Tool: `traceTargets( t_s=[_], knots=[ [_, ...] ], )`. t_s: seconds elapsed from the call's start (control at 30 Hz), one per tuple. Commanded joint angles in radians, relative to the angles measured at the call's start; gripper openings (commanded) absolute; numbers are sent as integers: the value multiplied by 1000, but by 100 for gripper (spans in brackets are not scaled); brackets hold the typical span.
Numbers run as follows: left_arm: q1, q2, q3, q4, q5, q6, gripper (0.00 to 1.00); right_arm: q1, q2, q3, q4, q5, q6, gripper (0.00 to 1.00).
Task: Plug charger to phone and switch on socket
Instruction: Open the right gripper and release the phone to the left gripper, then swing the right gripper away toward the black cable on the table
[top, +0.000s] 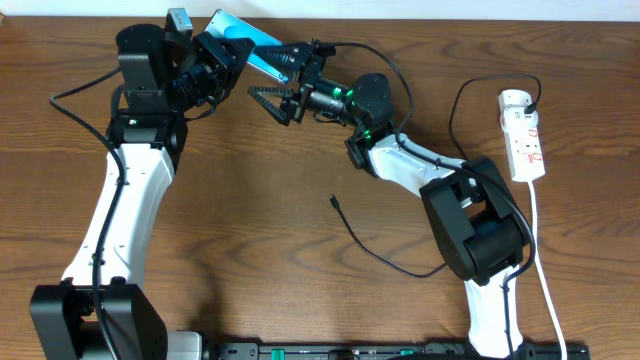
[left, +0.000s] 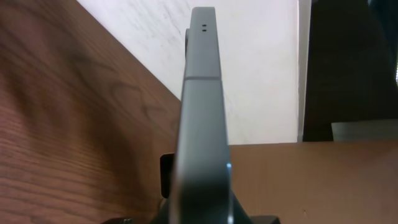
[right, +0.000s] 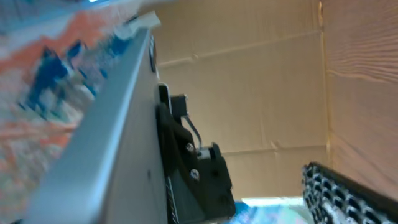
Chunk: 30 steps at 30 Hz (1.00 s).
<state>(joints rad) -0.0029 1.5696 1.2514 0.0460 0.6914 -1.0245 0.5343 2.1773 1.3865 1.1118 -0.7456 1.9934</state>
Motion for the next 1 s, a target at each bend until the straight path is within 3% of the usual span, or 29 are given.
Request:
traceTargets(
  t_s=[0.0, 0.27, 0.73, 0.97],
  knots=[
    [9, -3, 7, 11, 23, 29, 7, -10, -19, 8, 2, -21, -40, 99],
    [79, -3, 7, -8, 75, 36, 7, -68, -19, 8, -6, -116, -168, 99],
    [211, -3, 7, -167, 246, 116, 7, -314, -19, 8, -134, -575, -563, 99],
    [216, -3, 7, -255, 288, 232, 7, -393, -20, 8, -136, -645, -548, 99]
  ],
)
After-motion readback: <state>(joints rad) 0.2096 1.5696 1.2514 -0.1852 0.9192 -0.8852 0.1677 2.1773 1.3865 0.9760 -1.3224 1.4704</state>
